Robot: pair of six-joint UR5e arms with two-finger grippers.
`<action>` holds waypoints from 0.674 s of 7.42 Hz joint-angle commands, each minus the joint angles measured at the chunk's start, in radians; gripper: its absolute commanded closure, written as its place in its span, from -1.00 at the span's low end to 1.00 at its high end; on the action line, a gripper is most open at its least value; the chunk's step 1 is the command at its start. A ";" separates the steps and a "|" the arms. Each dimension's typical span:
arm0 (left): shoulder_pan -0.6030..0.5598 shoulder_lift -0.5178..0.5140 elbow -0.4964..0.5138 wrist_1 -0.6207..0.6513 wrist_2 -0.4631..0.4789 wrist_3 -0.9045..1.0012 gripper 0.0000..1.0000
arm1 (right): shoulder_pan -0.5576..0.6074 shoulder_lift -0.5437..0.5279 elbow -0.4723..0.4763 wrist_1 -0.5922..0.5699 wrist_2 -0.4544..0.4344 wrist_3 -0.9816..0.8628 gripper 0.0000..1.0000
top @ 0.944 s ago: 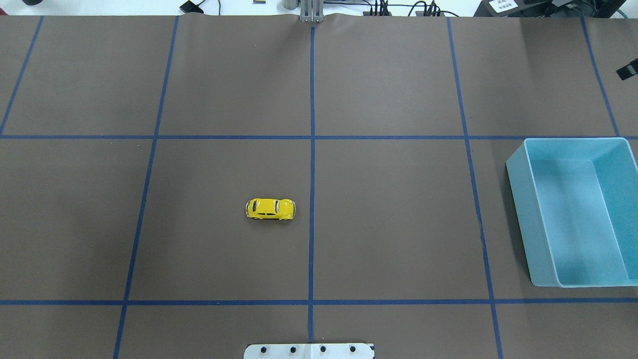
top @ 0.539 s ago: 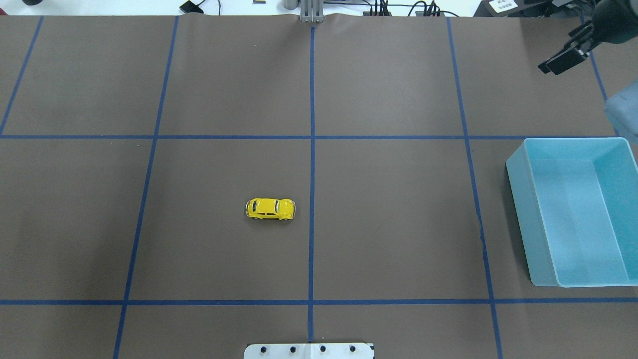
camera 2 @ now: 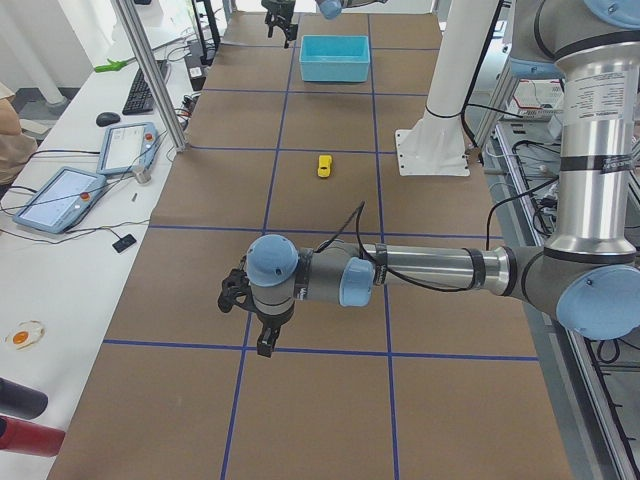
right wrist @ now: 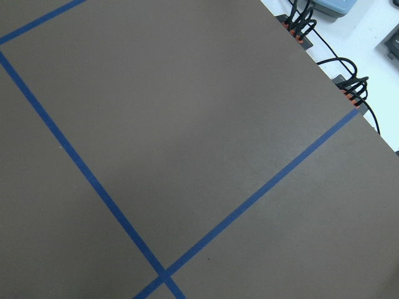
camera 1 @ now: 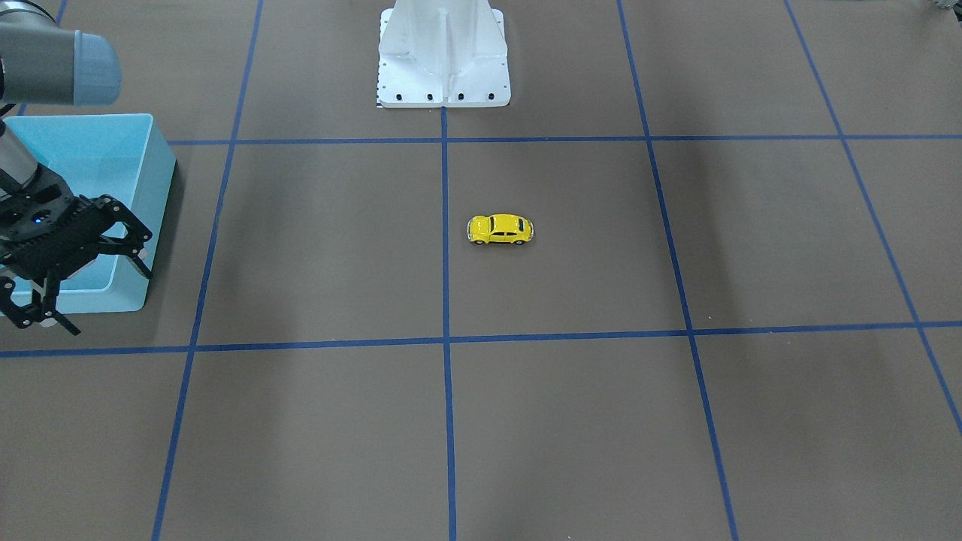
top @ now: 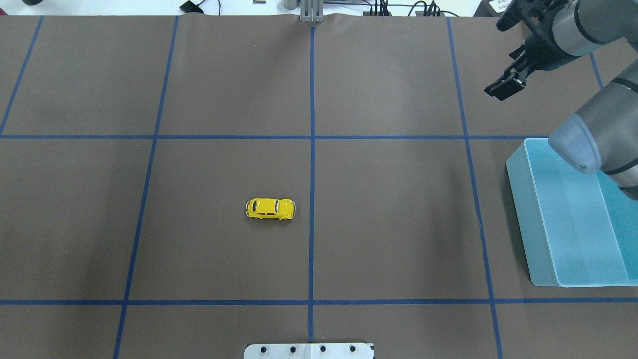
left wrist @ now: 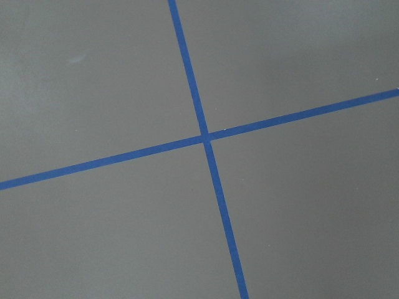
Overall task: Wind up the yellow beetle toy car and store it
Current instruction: 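Swing the right arm over the table toward the yellow car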
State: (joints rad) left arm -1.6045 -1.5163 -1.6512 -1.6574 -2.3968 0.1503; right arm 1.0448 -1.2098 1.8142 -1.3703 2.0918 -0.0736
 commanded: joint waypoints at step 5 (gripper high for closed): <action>-0.002 0.014 0.010 -0.013 -0.018 0.006 -1.00 | -0.054 0.059 0.033 0.066 -0.010 0.129 -0.97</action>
State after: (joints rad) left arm -1.6060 -1.5097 -1.6437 -1.6692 -2.4144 0.1524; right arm 0.9930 -1.1765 1.8347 -1.3154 2.0874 0.0517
